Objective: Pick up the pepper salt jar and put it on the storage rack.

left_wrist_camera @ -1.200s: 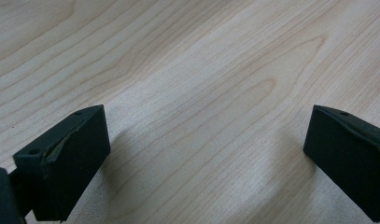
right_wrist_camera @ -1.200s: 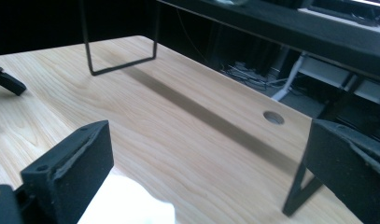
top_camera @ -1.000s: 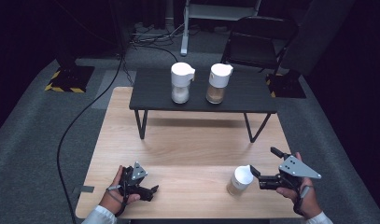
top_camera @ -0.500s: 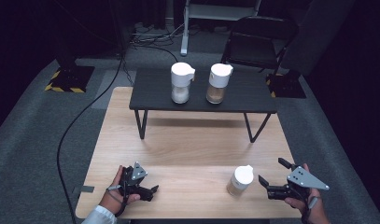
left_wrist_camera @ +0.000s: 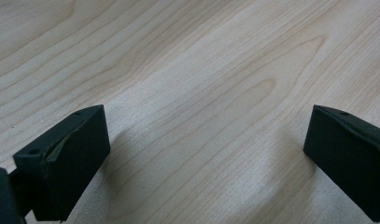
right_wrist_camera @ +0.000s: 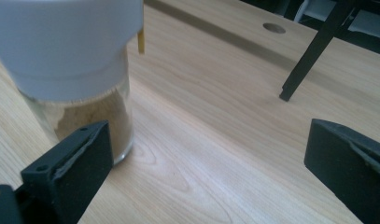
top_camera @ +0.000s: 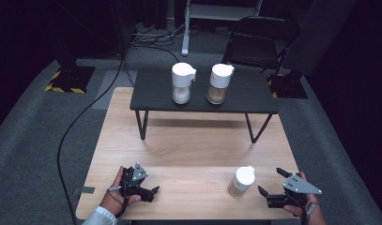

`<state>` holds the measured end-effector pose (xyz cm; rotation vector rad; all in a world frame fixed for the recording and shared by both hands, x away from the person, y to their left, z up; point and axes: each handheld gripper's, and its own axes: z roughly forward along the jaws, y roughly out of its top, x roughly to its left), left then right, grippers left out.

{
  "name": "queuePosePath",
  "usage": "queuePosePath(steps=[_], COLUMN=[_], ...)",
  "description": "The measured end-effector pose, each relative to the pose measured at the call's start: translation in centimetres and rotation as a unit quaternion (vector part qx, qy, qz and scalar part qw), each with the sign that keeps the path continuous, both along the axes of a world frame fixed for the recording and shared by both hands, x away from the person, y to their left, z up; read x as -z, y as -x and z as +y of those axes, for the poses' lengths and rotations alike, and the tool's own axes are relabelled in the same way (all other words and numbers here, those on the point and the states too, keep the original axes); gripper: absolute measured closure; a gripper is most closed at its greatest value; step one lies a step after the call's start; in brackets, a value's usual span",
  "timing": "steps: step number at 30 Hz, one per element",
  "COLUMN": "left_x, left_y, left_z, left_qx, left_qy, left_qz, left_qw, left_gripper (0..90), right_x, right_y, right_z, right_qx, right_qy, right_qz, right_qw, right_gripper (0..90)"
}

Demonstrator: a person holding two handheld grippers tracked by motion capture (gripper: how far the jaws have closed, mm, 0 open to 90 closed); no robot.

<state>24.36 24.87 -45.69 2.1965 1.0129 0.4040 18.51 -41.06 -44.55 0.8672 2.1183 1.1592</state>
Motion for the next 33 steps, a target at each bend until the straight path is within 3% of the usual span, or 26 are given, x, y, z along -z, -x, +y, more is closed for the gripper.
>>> queuePosePath(steps=[14,33], left_x=[0.0,0.0], left_y=[0.0,0.0], left_z=[0.0,0.0], left_qx=[0.000,0.000], left_qy=[0.000,0.000], left_qz=[0.000,0.000], left_qw=[1.0000,1.0000], left_gripper=[0.3,0.3], right_x=[1.3,2.0], right_y=[-1.3,-3.4], right_z=[-0.5,-1.8], right_qx=[0.006,0.024], right_qy=[0.032,0.035], right_qz=[0.043,0.106], right_qw=[0.9986,0.9934], right_gripper=[1.5,1.8])
